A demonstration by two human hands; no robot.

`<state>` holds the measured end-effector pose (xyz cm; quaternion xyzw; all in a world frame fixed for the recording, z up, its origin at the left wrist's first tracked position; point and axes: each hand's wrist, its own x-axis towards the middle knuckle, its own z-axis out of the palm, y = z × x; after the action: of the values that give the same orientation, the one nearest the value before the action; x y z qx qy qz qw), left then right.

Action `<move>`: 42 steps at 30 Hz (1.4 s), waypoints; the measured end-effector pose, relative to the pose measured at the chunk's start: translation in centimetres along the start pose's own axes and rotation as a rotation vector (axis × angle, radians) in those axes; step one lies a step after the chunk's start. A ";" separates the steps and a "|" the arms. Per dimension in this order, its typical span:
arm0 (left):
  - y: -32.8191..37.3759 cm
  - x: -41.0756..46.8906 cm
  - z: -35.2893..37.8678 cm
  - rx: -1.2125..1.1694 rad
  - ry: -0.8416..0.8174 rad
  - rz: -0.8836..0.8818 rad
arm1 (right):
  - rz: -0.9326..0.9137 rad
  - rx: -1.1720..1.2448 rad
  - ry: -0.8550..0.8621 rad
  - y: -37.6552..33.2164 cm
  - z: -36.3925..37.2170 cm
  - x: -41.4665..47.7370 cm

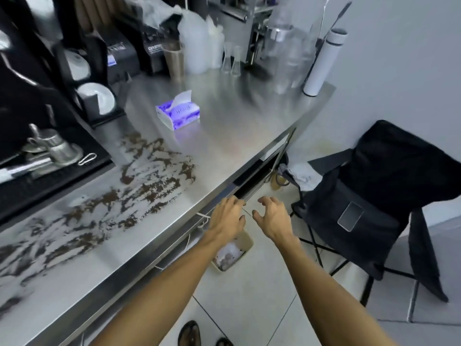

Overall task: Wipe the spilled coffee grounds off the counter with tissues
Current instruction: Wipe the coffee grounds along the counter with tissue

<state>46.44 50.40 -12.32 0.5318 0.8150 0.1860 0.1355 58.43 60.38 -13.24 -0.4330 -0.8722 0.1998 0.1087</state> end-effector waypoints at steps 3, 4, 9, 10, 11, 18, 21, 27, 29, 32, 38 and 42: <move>1.8 -0.8 -5.0 -0.039 0.101 -0.001 | -0.124 -0.017 0.049 -2.9 -4.7 0.6; 2.1 -1.0 -6.6 -0.041 0.139 -0.003 | -0.160 -0.036 0.060 -4.1 -6.0 0.8; 0.9 -2.6 -13.7 -0.042 0.296 -0.059 | -0.361 -0.093 0.088 -10.5 -10.0 2.2; 0.1 -3.2 -14.8 -0.040 0.319 -0.080 | -0.394 -0.101 0.085 -12.0 -10.3 2.2; -0.7 -4.0 -15.9 -0.038 0.343 -0.105 | -0.434 -0.106 0.082 -13.6 -10.2 2.3; -10.0 -14.0 -21.7 0.007 0.464 -0.376 | -0.789 -0.081 -0.087 -26.5 -4.7 0.3; -15.2 -19.7 -23.4 0.052 0.522 -0.537 | -0.971 -0.085 -0.127 -33.0 -0.6 -2.2; -25.6 -30.3 -27.8 0.100 0.626 -0.804 | -1.143 0.016 -0.243 -47.0 6.1 -7.7; -29.0 -32.4 -29.7 0.120 0.629 -0.846 | -1.162 0.059 -0.294 -51.4 7.8 -8.8; -34.0 -33.6 -32.7 0.132 0.640 -0.871 | -1.174 0.081 -0.293 -57.5 10.7 -9.0; -43.3 -31.1 -36.9 0.129 0.577 -0.866 | -1.107 -0.071 -0.258 -67.8 15.8 -5.9; -48.3 -27.7 -37.7 0.127 0.504 -0.839 | -1.064 -0.205 -0.284 -71.8 18.9 -2.9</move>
<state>2.24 1.35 0.39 0.1036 0.9760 0.1882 -0.0352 2.18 14.10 1.53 0.0894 -0.9916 0.0878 0.0332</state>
